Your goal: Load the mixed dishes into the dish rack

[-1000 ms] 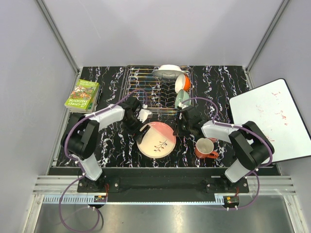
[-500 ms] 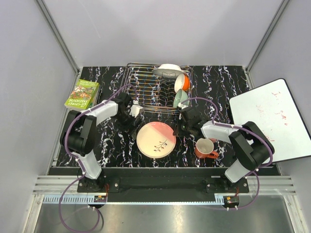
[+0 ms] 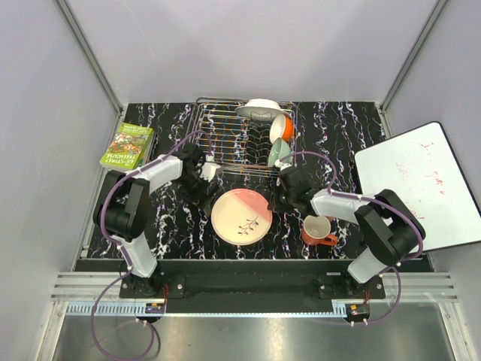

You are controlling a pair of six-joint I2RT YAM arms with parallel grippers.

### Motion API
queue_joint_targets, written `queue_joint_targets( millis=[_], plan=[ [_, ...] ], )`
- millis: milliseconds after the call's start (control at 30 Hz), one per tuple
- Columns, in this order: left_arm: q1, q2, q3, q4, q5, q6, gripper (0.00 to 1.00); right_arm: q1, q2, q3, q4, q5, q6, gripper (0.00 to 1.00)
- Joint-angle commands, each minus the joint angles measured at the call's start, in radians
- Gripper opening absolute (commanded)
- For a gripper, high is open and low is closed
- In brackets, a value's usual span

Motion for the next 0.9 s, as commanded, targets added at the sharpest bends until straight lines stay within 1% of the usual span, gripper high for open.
queue_joint_targets(
  millis=[0, 200, 333, 367, 433, 467, 533, 567, 633, 667, 700, 733, 767, 800, 833, 867],
  plan=[
    [0.014, 0.065, -0.030, 0.010, -0.009, -0.003, 0.99, 0.025, -0.007, -0.022, -0.017, 0.035, -0.021, 0.08],
    [0.017, 0.082, -0.016, -0.008, -0.008, -0.007, 0.99, 0.031, -0.011, -0.025, -0.012, 0.052, -0.022, 0.09],
    [0.014, 0.092, -0.002, -0.016, -0.028, -0.045, 0.99, 0.034, -0.006, -0.030, -0.005, 0.057, -0.019, 0.09],
    [0.014, 0.076, -0.008, 0.006, -0.035, -0.053, 0.99, 0.035, -0.007, -0.030, -0.006, 0.058, -0.021, 0.09],
    [0.022, 0.024, -0.033, 0.042, -0.045, -0.043, 0.99, 0.037, -0.011, -0.032, -0.003, 0.060, -0.021, 0.09],
    [0.029, -0.043, -0.033, 0.061, -0.048, -0.041, 0.99, 0.037, -0.014, -0.035, -0.003, 0.060, -0.019, 0.09],
    [0.034, -0.126, -0.008, 0.056, -0.037, -0.047, 0.99, 0.041, -0.020, -0.035, -0.005, 0.061, -0.019, 0.09],
    [0.034, -0.217, 0.001, 0.047, -0.037, -0.050, 0.99, 0.041, -0.023, -0.035, -0.005, 0.063, -0.021, 0.09],
    [0.034, -0.303, 0.020, 0.035, -0.010, -0.061, 0.99, 0.046, -0.024, -0.038, -0.005, 0.066, -0.019, 0.09],
    [0.043, -0.347, 0.029, -0.005, -0.003, -0.088, 0.99, 0.046, -0.024, -0.036, -0.005, 0.069, -0.021, 0.09],
    [0.054, -0.352, 0.067, -0.037, 0.009, -0.160, 0.99, 0.049, -0.024, -0.038, -0.005, 0.075, -0.021, 0.09],
    [0.068, -0.351, 0.085, -0.067, 0.047, -0.174, 0.99, 0.048, -0.024, -0.036, -0.005, 0.078, -0.019, 0.09],
    [0.106, -0.333, 0.102, -0.130, 0.100, -0.181, 0.99, 0.049, -0.027, -0.036, -0.003, 0.081, -0.021, 0.09],
    [0.131, -0.319, 0.131, -0.156, 0.204, -0.200, 0.99, 0.049, -0.029, -0.039, -0.003, 0.083, -0.022, 0.09],
    [0.161, -0.310, 0.138, -0.173, 0.269, -0.199, 0.99, 0.049, -0.032, -0.039, 0.000, 0.084, -0.023, 0.09],
    [0.231, -0.305, 0.132, -0.186, 0.341, -0.194, 0.99, 0.052, -0.034, -0.039, -0.001, 0.084, -0.023, 0.09]
  ],
)
